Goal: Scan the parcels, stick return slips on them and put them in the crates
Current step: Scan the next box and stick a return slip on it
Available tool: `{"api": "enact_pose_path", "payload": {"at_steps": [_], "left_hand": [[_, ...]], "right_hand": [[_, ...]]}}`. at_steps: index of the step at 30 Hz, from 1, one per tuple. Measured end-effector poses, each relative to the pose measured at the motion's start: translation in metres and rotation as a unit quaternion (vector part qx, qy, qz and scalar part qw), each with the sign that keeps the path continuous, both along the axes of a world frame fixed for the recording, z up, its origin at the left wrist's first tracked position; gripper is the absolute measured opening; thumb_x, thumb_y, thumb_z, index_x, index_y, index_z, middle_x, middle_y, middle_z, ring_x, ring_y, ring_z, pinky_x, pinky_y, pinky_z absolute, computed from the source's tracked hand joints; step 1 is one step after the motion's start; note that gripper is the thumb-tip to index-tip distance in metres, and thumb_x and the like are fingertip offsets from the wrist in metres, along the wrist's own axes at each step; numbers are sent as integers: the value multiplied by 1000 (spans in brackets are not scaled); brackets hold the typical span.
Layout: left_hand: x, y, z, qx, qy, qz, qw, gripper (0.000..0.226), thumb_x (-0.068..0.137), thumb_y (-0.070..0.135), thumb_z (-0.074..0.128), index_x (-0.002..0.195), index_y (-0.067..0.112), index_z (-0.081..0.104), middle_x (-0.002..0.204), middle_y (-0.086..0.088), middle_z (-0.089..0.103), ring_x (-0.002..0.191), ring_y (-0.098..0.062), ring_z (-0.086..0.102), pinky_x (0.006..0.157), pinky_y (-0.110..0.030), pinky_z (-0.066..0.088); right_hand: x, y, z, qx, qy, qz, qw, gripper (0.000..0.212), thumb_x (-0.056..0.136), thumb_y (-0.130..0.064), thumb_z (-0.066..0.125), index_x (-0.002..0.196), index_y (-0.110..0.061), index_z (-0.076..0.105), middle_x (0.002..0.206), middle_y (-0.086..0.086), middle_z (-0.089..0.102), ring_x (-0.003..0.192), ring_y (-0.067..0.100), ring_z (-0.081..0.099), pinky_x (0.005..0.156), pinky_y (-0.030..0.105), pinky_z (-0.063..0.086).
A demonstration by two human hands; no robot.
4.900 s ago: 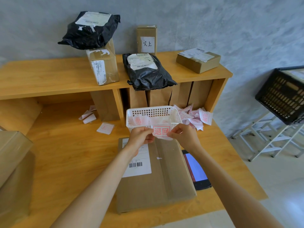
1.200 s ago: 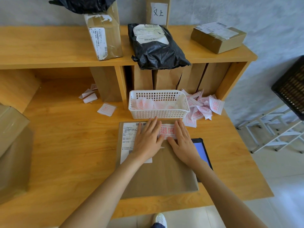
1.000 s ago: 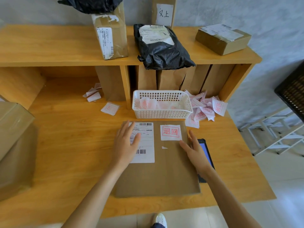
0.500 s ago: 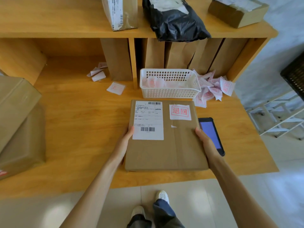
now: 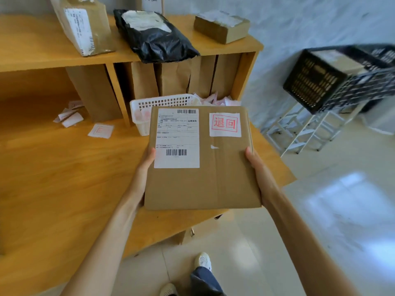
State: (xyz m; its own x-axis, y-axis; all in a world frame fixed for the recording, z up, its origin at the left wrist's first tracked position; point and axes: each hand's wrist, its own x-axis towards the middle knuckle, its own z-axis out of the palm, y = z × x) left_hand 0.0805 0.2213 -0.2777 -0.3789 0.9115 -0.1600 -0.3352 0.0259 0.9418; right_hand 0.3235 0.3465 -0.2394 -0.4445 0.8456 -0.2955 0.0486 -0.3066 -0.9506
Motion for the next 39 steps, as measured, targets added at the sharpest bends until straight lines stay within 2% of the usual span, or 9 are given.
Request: {"api": "enact_pose_path", "payload": {"at_steps": [5, 8, 12, 17, 21, 26, 31, 34, 39], "left_hand": [[51, 50, 56, 53, 12, -75, 996, 61, 90, 52, 46, 144, 24, 44, 133, -3, 61, 118, -24, 61, 77, -29, 57], [85, 78, 87, 77, 22, -122, 989, 71, 83, 61, 56, 143, 25, 45, 134, -4, 60, 119, -25, 61, 84, -35, 57], [133, 123, 123, 95, 37, -167, 981, 80, 76, 65, 67, 142, 25, 46, 135, -7, 59, 119, -28, 61, 93, -46, 52], [220, 192, 162, 130, 37, -189, 973, 61, 86, 49, 58, 140, 24, 48, 133, -10, 61, 118, -32, 60, 97, -50, 47], [309, 240, 193, 147, 48, -221, 963, 60, 86, 50, 59, 138, 24, 49, 129, -9, 64, 113, -32, 63, 88, -45, 53], [399, 290, 219, 164, 29, -248, 954, 53, 89, 43, 56, 138, 25, 48, 126, -8, 66, 111, -31, 65, 90, -48, 52], [458, 337, 245, 177, 32, -261, 949, 42, 92, 38, 51, 132, 26, 51, 118, -5, 70, 101, -26, 69, 70, -35, 59], [482, 378, 252, 177, 36, -267, 947, 45, 86, 41, 54, 129, 28, 53, 115, -3, 71, 99, -24, 70, 67, -33, 59], [521, 467, 247, 174, 39, -283, 943, 53, 82, 39, 61, 132, 26, 50, 114, -2, 71, 100, -24, 70, 70, -35, 60]], "right_hand": [[64, 18, 45, 60, 18, -65, 996, 48, 89, -55, 56, 132, -34, 50, 120, 0, 68, 107, 23, 67, 90, 49, 54], [104, 29, 69, 81, 35, -101, 991, 58, 82, -58, 59, 133, -33, 47, 120, 2, 67, 105, 24, 68, 87, 48, 56], [162, 49, 100, 118, 56, -137, 982, 52, 86, -55, 57, 132, -33, 48, 118, 3, 68, 102, 24, 69, 85, 45, 57], [257, 84, 142, 171, 74, -178, 966, 45, 88, -48, 56, 130, -33, 51, 115, 0, 70, 99, 21, 70, 77, 37, 58], [345, 113, 168, 216, 74, -218, 949, 47, 85, -49, 59, 130, -39, 49, 114, -6, 70, 100, 18, 70, 82, 40, 56], [431, 150, 190, 261, 47, -234, 935, 55, 79, -47, 61, 131, -35, 48, 111, -8, 71, 96, 14, 70, 75, 29, 57], [487, 195, 214, 288, 24, -238, 927, 62, 80, -48, 61, 137, -36, 42, 118, -8, 67, 99, 13, 69, 78, 31, 57], [513, 227, 220, 300, 26, -244, 922, 57, 81, -45, 61, 135, -37, 42, 116, -10, 67, 99, 11, 69, 75, 26, 57], [553, 301, 204, 298, 23, -275, 914, 57, 78, -49, 68, 129, -41, 45, 113, -12, 69, 101, 15, 69, 84, 36, 56]]}}
